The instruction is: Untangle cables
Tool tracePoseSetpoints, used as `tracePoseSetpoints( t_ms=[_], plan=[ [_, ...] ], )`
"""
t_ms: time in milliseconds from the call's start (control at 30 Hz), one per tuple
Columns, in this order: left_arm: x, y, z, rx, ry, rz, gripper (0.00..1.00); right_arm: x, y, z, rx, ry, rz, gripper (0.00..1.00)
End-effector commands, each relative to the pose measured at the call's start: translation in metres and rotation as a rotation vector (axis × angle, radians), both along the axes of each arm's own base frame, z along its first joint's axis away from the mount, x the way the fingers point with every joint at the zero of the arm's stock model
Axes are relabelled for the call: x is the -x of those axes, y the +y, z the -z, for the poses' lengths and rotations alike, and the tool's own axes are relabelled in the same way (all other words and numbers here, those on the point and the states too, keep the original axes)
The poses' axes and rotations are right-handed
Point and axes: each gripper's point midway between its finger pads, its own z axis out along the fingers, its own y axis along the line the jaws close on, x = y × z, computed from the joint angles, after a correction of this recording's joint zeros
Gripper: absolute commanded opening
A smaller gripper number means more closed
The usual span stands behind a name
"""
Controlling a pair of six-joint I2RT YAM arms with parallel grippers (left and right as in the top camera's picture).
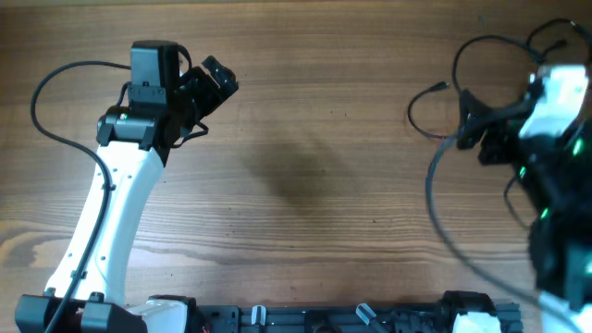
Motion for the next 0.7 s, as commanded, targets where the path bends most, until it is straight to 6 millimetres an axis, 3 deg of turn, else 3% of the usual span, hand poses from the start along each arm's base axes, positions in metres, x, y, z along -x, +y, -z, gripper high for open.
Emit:
tracePoseSetpoints(
  t_ms=[0, 233, 367, 667],
  plan=[
    [-0.001, -0.003, 0.001, 0.004, 0.004, 0.011, 1.0, 0.009, -0.002, 0.036, -0.065, -0.106, 0.048, 1.0],
    [-0.001, -0.003, 0.001, 0.004, 0.004, 0.011, 1.0, 0.037, 0.011, 0.088, -0.083, -0.29, 0.014, 1.0],
    [-0.001, -0.003, 0.001, 0.004, 0.004, 0.011, 1.0, 0.049, 0.012, 0.102, -0.086, -0.371, 0.032, 1.0],
    [-0.001, -0.003, 0.001, 0.004, 0.004, 0.011, 1.0, 0.05, 0.012, 0.143, -0.185, -0.39, 0.052, 1.0]
  ],
)
